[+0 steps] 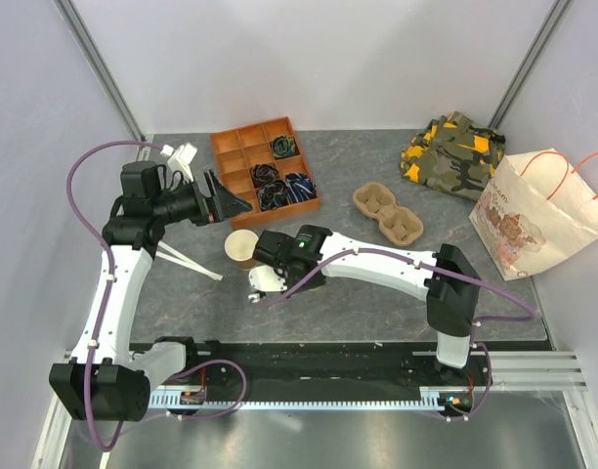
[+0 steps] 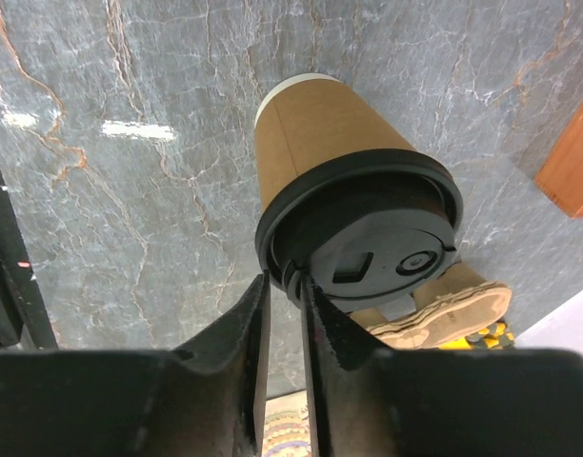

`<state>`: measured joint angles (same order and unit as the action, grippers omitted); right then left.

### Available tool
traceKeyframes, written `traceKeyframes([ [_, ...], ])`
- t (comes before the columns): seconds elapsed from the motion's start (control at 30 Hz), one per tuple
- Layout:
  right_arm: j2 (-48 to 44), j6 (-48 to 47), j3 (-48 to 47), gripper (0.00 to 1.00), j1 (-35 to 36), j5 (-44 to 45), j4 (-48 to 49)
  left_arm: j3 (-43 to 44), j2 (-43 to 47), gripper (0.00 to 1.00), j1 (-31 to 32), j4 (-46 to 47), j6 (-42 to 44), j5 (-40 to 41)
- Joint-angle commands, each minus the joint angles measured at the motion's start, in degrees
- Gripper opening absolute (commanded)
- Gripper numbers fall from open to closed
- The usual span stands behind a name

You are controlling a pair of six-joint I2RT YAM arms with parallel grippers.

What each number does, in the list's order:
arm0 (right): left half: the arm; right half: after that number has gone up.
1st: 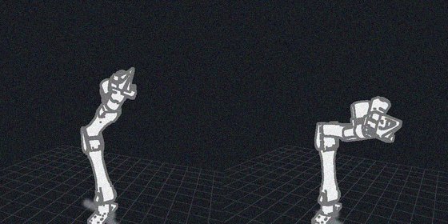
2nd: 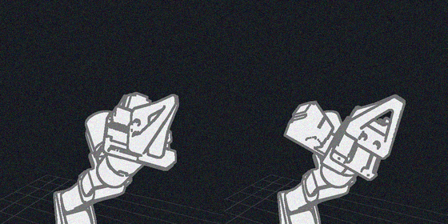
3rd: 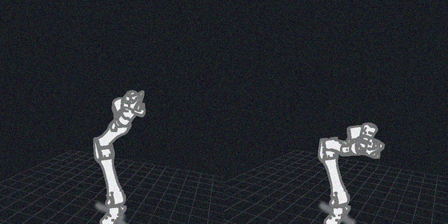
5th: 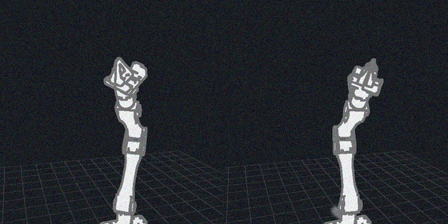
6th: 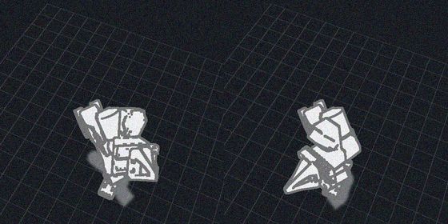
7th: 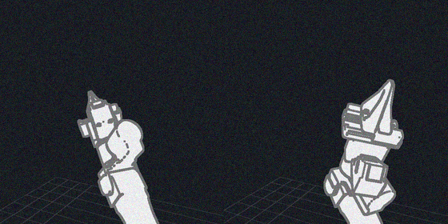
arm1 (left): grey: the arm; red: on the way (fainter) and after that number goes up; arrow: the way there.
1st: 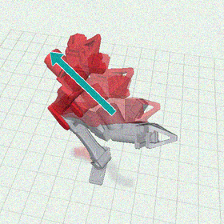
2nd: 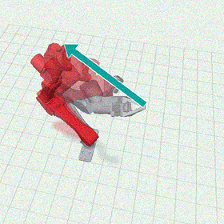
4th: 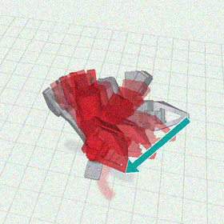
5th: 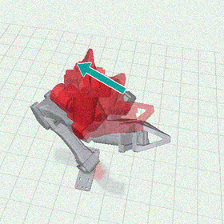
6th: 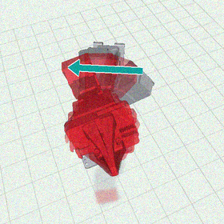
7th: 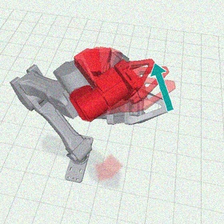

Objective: Pack the takeout coffee

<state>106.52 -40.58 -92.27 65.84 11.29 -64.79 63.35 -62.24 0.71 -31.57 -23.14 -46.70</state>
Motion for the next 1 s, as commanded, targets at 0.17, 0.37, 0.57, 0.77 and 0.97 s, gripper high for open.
traceKeyframes([
  [0.17,0.71,-0.29,-0.89,0.42,-0.1,0.31,-1.21,-0.25,0.01,1.0,-0.36,2.22,-1.47,-2.08],
  [0.37,0.09,-0.03,-2.65,0.46,-0.01,0.31,-2.53,-0.69,0.01,1.0,-0.36,2.57,-1.91,-2.34],
  [0.57,-0.79,-0.03,-4.06,0.48,0.07,1.45,-3.41,-1.04,-0.43,1.0,-0.36,3.01,-2.18,-2.7],
  [0.77,-1.66,0.41,-8.89,0.49,0.07,-0.12,-5.43,-1.65,-0.25,1.0,-0.36,3.45,-2.44,-2.7],
  [0.97,-5.79,3.39,-14.51,0.56,-2.03,-5.21,-4.91,-4.46,-0.52,0.99,-0.53,6.86,-5.25,-8.02],
])
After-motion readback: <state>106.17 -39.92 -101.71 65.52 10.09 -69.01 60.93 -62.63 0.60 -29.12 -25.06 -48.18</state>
